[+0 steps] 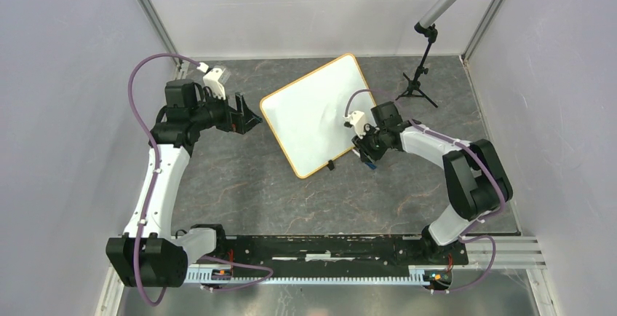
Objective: Write a sentence on the whiteboard
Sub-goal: Move the whiteboard marker to the center of the board.
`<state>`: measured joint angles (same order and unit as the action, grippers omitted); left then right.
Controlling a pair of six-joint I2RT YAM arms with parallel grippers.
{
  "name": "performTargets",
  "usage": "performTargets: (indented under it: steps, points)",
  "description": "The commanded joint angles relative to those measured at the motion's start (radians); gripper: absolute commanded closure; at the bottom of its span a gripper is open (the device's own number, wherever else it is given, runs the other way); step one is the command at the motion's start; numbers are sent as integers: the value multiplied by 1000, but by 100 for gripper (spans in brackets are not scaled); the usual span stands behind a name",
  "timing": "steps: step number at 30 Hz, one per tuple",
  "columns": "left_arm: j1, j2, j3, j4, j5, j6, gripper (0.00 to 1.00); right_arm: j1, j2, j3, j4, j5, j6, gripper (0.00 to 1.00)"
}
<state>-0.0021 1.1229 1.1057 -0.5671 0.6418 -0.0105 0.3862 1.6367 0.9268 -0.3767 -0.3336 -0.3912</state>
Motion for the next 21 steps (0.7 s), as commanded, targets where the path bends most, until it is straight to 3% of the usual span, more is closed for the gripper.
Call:
performTargets:
  steps: [1,11,21]
  points:
    - [0,-17,-9,15,33,-22,0,31,25,-7,14,46,-28,68]
    - [1,-24,-7,10,26,-19,0,-20,-31,-98,-100,182,-164,84]
    - [1,-22,-7,10,27,-8,0,-327,-99,-216,-201,266,-404,90]
